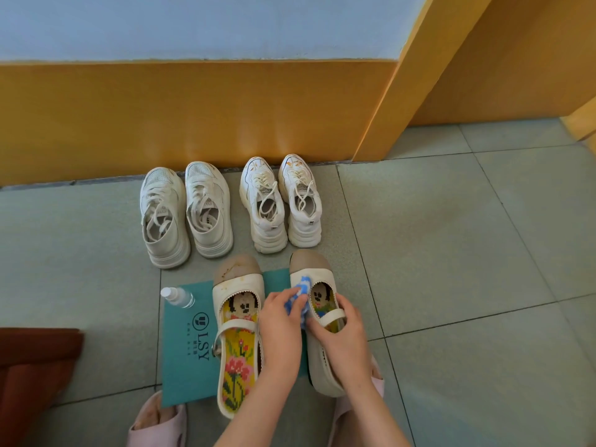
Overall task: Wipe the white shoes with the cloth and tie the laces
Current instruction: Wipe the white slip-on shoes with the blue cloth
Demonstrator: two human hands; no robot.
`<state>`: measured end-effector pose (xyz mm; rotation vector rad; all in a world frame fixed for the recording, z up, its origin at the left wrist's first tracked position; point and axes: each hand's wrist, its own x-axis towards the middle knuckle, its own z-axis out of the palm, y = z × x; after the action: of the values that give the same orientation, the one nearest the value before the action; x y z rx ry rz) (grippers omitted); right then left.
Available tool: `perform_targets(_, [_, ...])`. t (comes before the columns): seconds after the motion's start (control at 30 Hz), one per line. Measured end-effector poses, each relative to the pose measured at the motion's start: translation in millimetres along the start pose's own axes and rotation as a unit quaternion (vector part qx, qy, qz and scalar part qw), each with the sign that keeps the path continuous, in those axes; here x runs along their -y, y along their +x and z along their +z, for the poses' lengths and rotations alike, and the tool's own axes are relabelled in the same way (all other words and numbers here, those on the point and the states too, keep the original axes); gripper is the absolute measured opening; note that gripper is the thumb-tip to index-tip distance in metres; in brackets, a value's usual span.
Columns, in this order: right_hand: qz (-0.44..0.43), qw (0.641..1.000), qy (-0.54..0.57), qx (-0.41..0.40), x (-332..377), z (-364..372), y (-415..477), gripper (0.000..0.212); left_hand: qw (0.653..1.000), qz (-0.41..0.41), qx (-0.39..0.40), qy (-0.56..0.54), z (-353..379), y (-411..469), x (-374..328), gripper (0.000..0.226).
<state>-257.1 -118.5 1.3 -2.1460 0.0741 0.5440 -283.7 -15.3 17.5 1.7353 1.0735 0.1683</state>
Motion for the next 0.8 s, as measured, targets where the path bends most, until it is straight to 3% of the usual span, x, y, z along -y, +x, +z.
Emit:
perform_targets(0.13, [0.004, 1.000, -0.001, -0.001, -1, 1, 0, 0.069, 0.999, 0.025, 0.026, 0.008, -12, 11, -2, 0.020])
perform_targets(0.27, [0.007, 1.000, -0.024, -0.007, -3, 4, -1, 0.076, 0.978, 0.172, 0.040, 0.110, -15, 52, -38, 0.024])
perform_targets(0.33, [0.009, 1.000, -0.022, -0.009, -4, 5, -1, 0.078, 0.939, 0.244, 0.112, 0.213, -8, 72, -54, 0.026])
perform_targets(0.43, [0.012, 1.000, -0.019, -0.010, -4, 6, -1, 0.078, 0.846, 0.294, 0.247, 0.370, -2, 87, -59, 0.029])
perform_targets(0.53, [0.016, 1.000, -0.017, -0.012, -3, 5, 0, 0.075, 0.803, 0.328, 0.284, 0.408, -6, 91, -54, 0.031])
perform_targets(0.63, [0.014, 1.000, -0.025, -0.010, -1, 4, 0, 0.072, 0.807, 0.335, 0.280, 0.397, -12, 87, -45, 0.031])
perform_targets(0.8, [0.008, 0.999, -0.048, -0.010, 1, 4, -3, 0.071, 0.878, 0.286, 0.218, 0.315, -23, 68, -25, 0.029])
